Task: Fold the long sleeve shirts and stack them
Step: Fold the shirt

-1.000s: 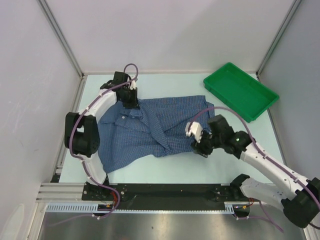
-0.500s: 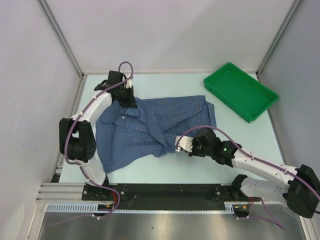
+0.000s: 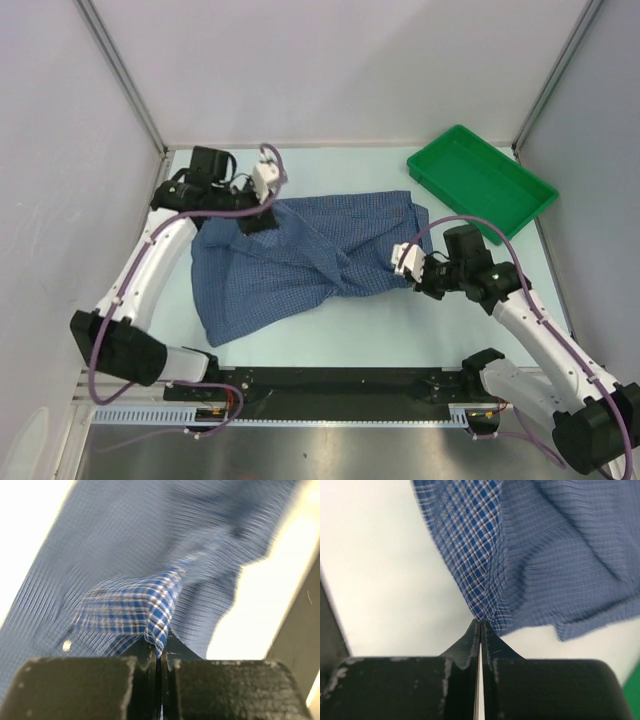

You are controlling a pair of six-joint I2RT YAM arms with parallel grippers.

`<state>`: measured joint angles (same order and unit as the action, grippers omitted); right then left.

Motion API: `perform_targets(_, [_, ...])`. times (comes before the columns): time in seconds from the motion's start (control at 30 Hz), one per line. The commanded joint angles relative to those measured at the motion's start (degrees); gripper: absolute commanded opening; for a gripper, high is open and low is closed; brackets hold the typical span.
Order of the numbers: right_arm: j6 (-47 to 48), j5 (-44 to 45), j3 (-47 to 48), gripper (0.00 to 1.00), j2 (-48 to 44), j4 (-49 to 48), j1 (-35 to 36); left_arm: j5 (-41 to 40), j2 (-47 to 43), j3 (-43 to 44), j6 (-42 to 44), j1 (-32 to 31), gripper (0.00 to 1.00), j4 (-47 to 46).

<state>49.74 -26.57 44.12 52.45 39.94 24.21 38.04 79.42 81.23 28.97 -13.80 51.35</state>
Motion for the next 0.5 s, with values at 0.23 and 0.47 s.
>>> perform_targets(0.23, [15.65, -8.86, -6.49, 0.04, 1.43, 12.27, -1.35, 9.12, -8.58, 0.4, 20.78, -37.24, 0.0, 23.08])
perform_targets(0.47, [9.08, -4.28, -7.04, 0.58, 0.9, 10.24, -5.65, 13.89, -0.43, 17.54, 12.52, -56.85, 0.0, 22.74])
